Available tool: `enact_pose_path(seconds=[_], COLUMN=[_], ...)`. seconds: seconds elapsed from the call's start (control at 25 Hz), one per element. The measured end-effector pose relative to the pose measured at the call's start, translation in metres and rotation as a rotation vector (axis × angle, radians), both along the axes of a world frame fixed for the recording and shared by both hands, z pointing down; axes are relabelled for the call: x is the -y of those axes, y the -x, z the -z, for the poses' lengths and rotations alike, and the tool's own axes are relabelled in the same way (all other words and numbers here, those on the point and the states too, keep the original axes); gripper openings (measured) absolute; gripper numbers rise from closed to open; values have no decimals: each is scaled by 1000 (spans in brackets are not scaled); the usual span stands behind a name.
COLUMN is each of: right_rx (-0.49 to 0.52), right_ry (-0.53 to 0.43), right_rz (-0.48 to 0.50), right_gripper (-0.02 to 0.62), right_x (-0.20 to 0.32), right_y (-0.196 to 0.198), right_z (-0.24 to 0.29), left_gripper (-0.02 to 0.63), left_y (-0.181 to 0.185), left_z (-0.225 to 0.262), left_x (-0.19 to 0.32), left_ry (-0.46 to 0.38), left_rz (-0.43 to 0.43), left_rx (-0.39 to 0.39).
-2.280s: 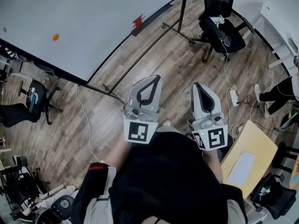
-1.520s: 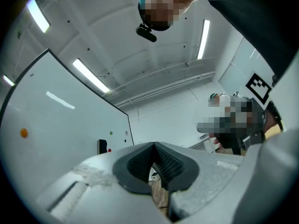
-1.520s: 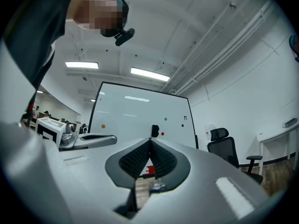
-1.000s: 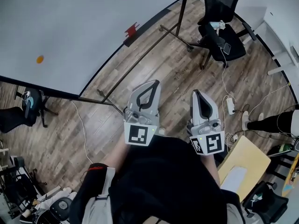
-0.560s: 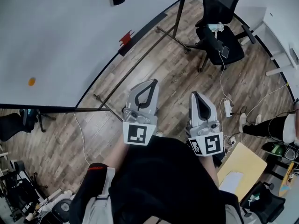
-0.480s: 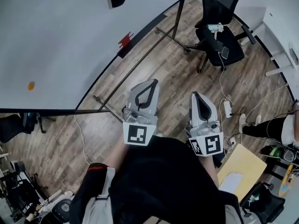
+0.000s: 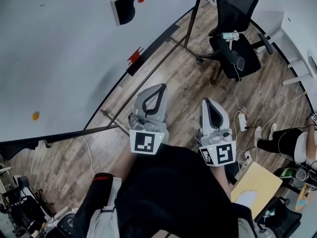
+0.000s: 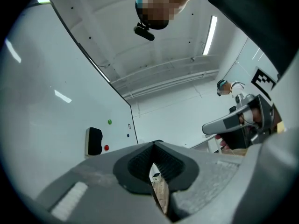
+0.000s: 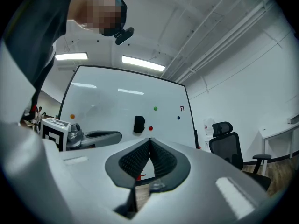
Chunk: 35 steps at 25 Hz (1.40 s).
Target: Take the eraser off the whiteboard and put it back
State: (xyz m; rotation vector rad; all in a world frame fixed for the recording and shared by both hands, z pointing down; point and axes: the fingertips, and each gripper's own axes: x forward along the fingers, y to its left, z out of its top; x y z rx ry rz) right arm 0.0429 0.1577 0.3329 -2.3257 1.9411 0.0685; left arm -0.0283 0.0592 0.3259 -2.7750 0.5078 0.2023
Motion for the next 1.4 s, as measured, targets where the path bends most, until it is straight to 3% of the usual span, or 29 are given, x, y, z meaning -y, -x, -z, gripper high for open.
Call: enact_pose_path(seconds=[0.32,0.76,1.4], right_rx=[-19,-51,-60], right_ry=[16,15,10], right_rz=[6,61,244], right_gripper=[2,2,2], right_x=[48,107,194], right_y=[-6,4,12], right_z=[-1,3,14], left_gripper=[2,2,2], left_y=[-11,7,42], left_z=[1,-1,6], left_x=[48,101,150], left_ry=[-7,-6,-18], left_rz=[-5,60,243], left_rx=[-16,-26,-27])
